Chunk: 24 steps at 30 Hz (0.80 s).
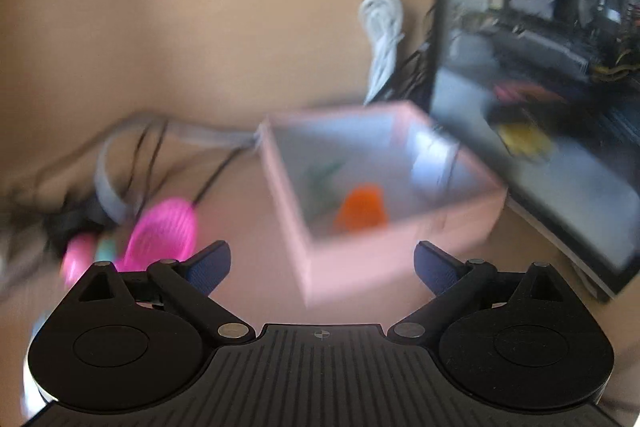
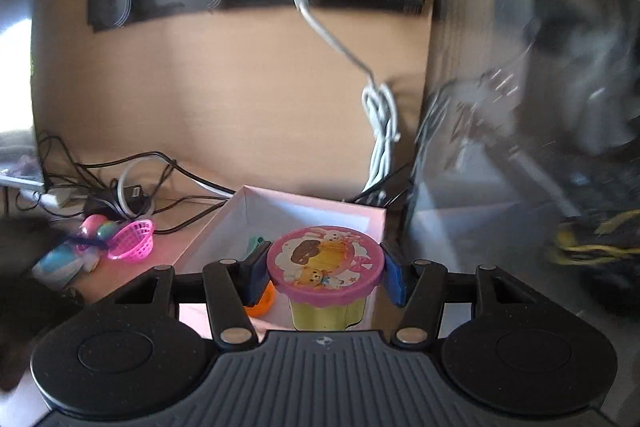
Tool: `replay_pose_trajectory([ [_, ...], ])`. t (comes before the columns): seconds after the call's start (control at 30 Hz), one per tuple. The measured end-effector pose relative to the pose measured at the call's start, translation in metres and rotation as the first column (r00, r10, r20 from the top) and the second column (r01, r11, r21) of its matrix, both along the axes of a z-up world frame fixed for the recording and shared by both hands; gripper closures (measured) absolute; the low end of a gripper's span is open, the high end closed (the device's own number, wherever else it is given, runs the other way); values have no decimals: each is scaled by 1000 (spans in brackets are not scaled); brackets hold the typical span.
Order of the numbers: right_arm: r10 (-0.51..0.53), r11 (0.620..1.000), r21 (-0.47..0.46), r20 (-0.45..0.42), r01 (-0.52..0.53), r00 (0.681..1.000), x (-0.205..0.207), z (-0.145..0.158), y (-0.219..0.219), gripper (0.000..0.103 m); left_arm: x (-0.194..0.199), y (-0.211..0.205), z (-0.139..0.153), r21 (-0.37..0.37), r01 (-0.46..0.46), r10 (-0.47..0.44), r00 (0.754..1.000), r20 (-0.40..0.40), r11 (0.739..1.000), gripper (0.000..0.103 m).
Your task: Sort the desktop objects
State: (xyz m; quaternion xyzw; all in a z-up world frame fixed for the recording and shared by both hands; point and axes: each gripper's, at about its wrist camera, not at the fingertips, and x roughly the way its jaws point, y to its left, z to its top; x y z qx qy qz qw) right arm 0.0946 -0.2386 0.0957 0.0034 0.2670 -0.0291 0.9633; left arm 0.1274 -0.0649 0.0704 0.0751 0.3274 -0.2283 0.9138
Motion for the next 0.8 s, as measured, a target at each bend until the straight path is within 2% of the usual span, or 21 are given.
replay_pose_trajectory([
  [0.17, -77, 996, 48, 44, 75, 996, 65, -6, 3, 45, -32, 39, -21, 55, -68, 71, 996, -50, 996, 2],
  [0.23, -72, 996, 51, 54, 69, 996, 71, -3, 11, 42, -42, 52, -26, 76, -104, 109, 992, -58, 992, 2],
  [0.3, 9, 999, 50, 52, -11, 999, 62, -6, 23, 39, -48, 62, -29, 77, -143, 149, 987, -68, 987, 1],
  [0.4, 122, 993, -8, 28, -122, 992, 35, -22, 42, 32, -50, 74, -34, 66, -200, 207, 972, -110, 978, 1],
  [0.57, 271, 962, 31, -89, -270, 958, -18, -60, 61, 28, -55, 82, -39, 64, -238, 245, 958, -148, 969, 1],
  [0.67, 302, 953, 0, -118, -304, 946, -42, -74, 71, 28, -55, 80, -38, 72, -244, 253, 955, -153, 967, 1],
  [0.8, 234, 971, -42, -65, -237, 970, -42, -67, 63, 28, -58, 77, -38, 84, -237, 248, 956, -157, 968, 0],
])
